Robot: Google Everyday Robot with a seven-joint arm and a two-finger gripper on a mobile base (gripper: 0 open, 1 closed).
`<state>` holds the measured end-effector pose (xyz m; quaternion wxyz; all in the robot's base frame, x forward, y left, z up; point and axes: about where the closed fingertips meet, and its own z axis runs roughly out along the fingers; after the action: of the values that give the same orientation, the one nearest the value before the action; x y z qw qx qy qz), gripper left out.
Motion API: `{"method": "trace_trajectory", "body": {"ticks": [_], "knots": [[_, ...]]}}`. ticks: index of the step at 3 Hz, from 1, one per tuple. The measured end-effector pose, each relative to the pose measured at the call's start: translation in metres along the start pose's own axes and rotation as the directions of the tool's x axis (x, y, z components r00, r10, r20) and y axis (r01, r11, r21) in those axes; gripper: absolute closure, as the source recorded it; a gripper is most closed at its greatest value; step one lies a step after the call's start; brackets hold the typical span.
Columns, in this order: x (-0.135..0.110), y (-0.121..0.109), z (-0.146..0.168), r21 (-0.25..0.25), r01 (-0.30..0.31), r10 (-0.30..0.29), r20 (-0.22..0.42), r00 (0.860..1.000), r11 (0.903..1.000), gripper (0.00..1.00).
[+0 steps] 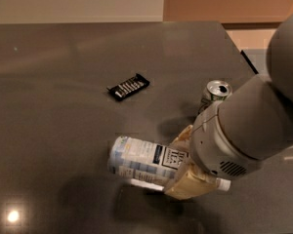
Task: Pick blue plastic bottle
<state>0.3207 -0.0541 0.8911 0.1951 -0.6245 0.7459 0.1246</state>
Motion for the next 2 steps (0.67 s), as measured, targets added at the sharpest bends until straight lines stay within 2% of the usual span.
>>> {"method": "trace_trajectory", "body": {"ticks": [2], "knots": [[-0.028, -0.014, -0.05, 0.008, 0.032, -0.032, -0.015, 0.999, 0.9995, 1.0]]}}
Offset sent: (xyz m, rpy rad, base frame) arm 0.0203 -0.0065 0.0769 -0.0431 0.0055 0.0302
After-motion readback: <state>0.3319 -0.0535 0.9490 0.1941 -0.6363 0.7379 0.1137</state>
